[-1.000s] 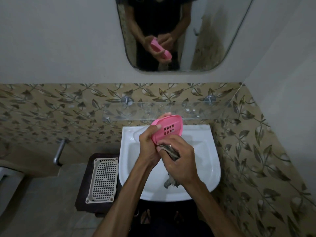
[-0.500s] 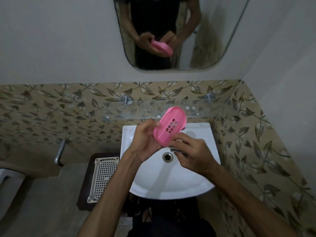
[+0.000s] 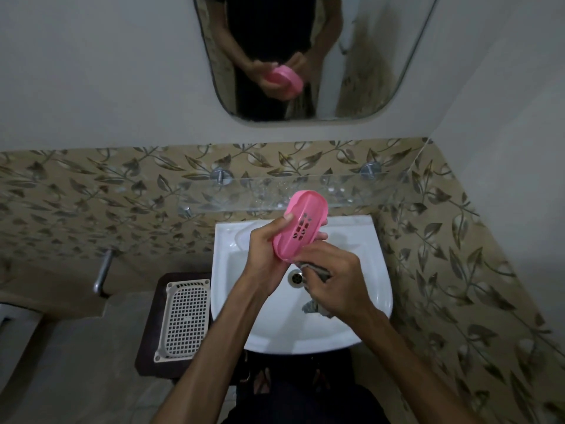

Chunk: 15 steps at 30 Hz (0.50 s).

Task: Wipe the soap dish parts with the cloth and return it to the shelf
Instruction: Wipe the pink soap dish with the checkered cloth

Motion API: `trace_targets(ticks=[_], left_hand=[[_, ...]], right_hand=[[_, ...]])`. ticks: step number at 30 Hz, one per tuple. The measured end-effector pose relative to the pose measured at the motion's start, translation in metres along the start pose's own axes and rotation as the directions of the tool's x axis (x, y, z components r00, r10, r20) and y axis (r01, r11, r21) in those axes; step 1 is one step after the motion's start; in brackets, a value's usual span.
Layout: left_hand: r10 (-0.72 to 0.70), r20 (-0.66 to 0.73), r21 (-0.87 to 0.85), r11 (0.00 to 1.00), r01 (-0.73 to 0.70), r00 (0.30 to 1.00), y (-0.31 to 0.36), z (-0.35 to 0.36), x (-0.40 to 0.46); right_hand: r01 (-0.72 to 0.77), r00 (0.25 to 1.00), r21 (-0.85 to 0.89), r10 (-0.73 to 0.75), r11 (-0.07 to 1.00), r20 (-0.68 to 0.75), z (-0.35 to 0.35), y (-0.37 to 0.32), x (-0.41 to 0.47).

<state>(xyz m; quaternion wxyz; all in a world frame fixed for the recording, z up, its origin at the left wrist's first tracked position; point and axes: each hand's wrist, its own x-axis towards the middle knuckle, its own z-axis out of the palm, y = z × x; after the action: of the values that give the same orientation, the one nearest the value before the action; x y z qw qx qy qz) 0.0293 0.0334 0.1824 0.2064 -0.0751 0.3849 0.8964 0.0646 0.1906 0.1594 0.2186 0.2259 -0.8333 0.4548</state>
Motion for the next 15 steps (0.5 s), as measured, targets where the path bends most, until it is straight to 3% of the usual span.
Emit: trace_targets(ticks=[3,9,15], left_hand=[[0.006,-0.007,-0.013,1.0,-0.006,1.0,-0.0029,-0.0007,0.0018],[0.038,-0.011,-0.049,0.998,-0.039,0.999,-0.0094,-0.0076,0.0078],[0.039,-0.008,-0.108,0.993,-0.04,0.999,-0.0096,-0.008,0.0072]], right_hand=[[-0.085,0.994,-0.004,0.084,0.996,-0.074,-0.0001,0.0036,0.0022],[-0.192,0.976,0.069,0.198,0.979,-0.085,0.0046,0.0019,0.0],[-0.102,0.992,0.004,0.102,0.995,0.069,0.0015,0.0009,0.0054]])
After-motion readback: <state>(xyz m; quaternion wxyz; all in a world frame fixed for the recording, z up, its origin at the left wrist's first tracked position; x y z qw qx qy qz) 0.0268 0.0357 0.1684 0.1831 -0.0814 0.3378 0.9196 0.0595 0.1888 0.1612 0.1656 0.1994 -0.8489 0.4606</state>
